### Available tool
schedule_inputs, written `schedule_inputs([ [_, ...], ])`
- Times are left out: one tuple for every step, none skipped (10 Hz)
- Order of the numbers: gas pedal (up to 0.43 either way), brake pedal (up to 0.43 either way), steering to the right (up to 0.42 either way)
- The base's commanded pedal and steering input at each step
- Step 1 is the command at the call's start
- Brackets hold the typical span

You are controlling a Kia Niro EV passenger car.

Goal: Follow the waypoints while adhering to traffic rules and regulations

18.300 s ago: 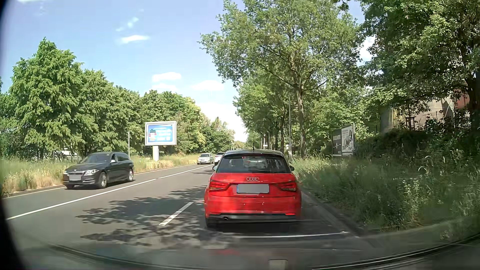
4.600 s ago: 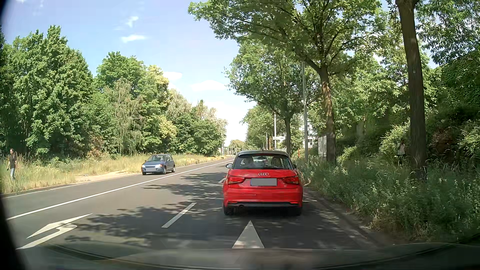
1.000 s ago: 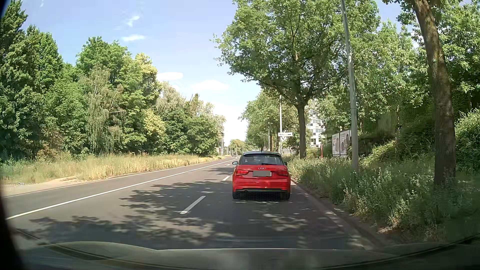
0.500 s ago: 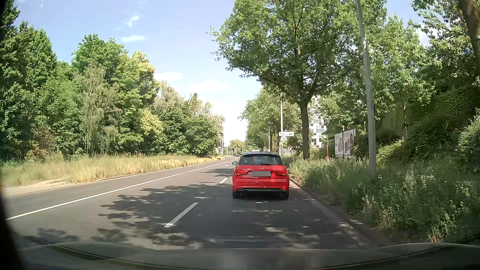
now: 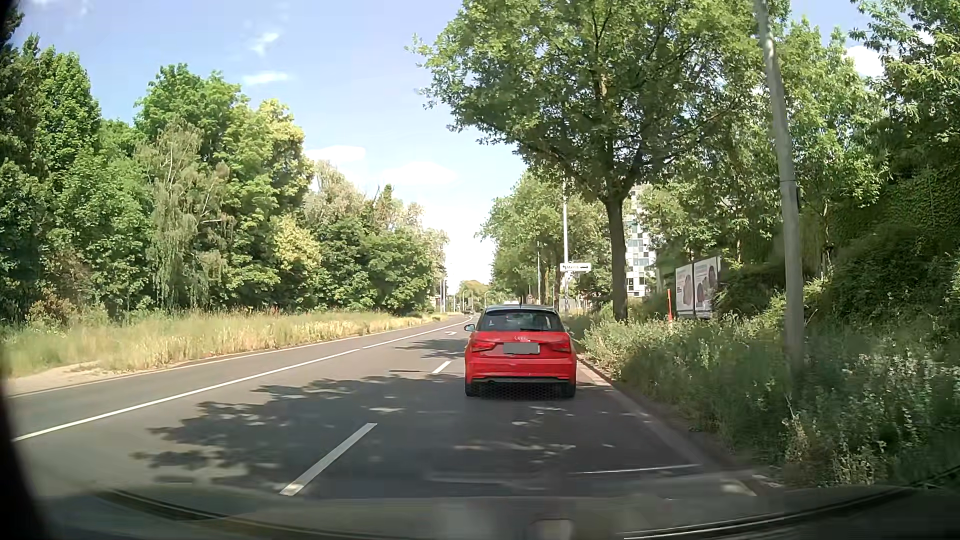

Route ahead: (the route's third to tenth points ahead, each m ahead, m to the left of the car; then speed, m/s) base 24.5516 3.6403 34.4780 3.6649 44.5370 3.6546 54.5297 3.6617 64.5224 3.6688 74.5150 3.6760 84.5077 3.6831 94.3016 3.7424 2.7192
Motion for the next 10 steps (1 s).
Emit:
schedule_inputs([
  [0.039, 0.030, 0.001],
  [0.039, 0.030, 0.001],
  [0.039, 0.030, 0.001],
  [0.039, 0.030, 0.000],
  [0.039, 0.030, 0.000],
  [0.039, 0.030, 0.000],
  [0.039, 0.037, 0.000],
  [0.039, 0.037, 0.000],
  [0.039, 0.030, 0.000],
  [0.039, 0.030, 0.000],
])
